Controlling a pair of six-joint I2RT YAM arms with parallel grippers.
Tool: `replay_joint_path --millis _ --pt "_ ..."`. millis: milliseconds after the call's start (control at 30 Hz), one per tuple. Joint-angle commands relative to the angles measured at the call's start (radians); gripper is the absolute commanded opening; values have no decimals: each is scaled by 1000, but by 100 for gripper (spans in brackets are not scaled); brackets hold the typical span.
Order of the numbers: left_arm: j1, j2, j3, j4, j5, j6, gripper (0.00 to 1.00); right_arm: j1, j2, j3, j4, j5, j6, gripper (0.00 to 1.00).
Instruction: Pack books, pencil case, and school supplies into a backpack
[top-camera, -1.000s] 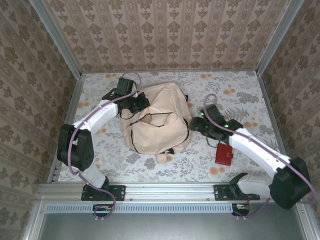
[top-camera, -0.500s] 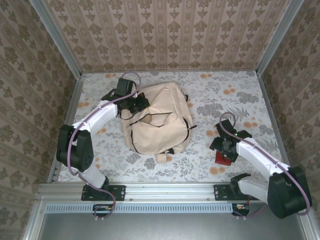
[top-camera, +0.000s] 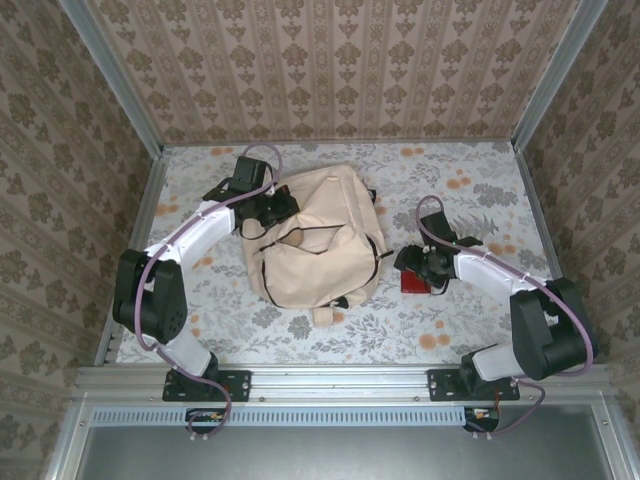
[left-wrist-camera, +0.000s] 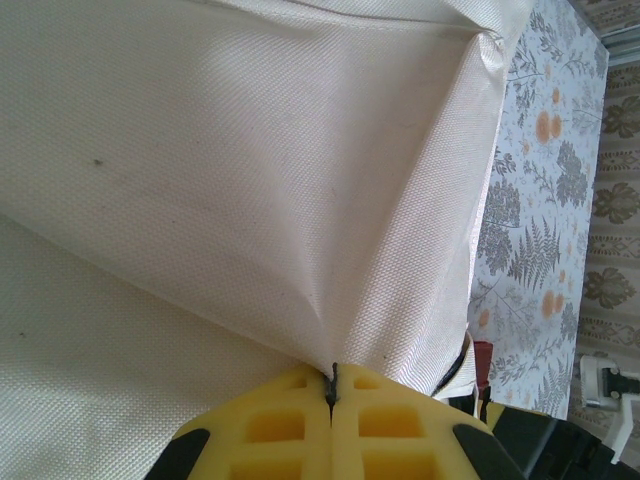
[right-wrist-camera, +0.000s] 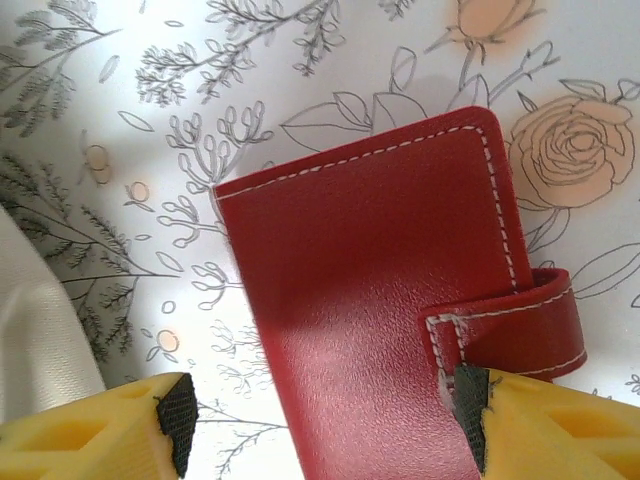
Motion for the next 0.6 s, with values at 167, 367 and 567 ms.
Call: replay_joint_path --millis 167,367,567 --pt "4 -35 -6 -17 7 22 0 -75 -98 -2 -179 84 -137 74" --pt "4 -33 -4 -17 8 22 0 -113 -22 -35 -125 -67 -175 74" --pt "4 -33 -5 -21 9 26 0 -114 57 -32 -74 -142 -192 71"
